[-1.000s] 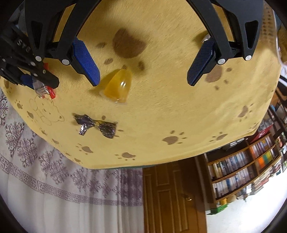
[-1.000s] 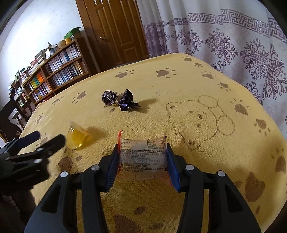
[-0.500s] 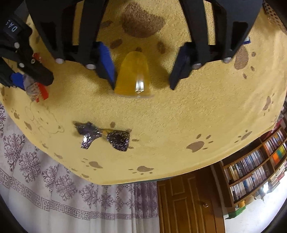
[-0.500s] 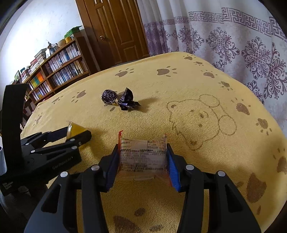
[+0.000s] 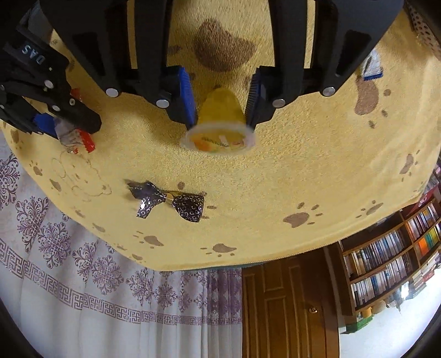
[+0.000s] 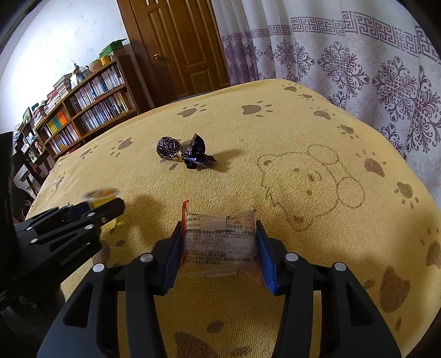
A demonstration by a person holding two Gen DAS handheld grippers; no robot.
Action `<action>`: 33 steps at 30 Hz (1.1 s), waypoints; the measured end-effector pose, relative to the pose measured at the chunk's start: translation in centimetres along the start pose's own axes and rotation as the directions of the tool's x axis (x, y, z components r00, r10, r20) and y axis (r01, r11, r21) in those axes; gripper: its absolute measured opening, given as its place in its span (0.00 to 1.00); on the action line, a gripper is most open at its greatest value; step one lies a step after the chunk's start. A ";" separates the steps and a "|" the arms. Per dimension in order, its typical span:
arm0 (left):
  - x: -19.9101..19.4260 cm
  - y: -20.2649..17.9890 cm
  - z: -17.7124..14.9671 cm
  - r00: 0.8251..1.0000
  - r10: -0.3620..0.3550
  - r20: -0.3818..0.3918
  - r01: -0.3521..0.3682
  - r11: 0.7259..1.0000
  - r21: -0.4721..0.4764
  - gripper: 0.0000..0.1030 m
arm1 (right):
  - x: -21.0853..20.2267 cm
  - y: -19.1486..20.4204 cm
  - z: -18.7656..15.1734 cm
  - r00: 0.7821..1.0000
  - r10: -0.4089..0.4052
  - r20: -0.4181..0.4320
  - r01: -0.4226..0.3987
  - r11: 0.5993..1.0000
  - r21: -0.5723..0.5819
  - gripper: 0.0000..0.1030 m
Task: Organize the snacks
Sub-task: 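Grasp the yellow jelly cup with the left tool, then carry the jelly cup into the basket and open the left tool while the right tool holds its packet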
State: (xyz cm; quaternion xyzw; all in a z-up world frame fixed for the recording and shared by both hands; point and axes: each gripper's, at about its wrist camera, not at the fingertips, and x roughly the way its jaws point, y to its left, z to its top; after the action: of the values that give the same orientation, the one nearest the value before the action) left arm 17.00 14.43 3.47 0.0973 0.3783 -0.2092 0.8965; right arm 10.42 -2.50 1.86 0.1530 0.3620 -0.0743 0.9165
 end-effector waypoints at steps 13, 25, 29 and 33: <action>-6.2 1.1 -0.4 0.994 0.037 0.102 -0.032 0.998 -0.056 0.33 | -0.1 0.0 0.0 1.000 0.002 0.004 -0.002 1.000 0.001 0.48; -13.1 4.7 -1.9 0.970 0.157 0.183 -0.131 0.980 -0.149 0.33 | -0.5 -0.1 0.0 1.000 0.000 0.022 0.000 1.000 0.005 0.48; -15.5 7.3 -2.7 0.952 0.239 0.192 -0.199 0.958 -0.205 0.33 | -0.7 -0.1 -0.1 1.000 -0.002 0.027 0.002 1.000 0.006 0.48; -18.0 10.3 -3.8 0.926 0.326 0.189 -0.273 0.926 -0.261 0.33 | -0.7 -0.1 -0.1 1.000 -0.002 0.030 0.002 1.000 0.006 0.48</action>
State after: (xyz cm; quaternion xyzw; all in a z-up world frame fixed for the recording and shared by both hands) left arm 7.94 30.34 13.92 0.0249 0.2746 -0.0336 0.9607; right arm 9.79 -2.56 2.27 0.1544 0.3483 -0.0785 0.9213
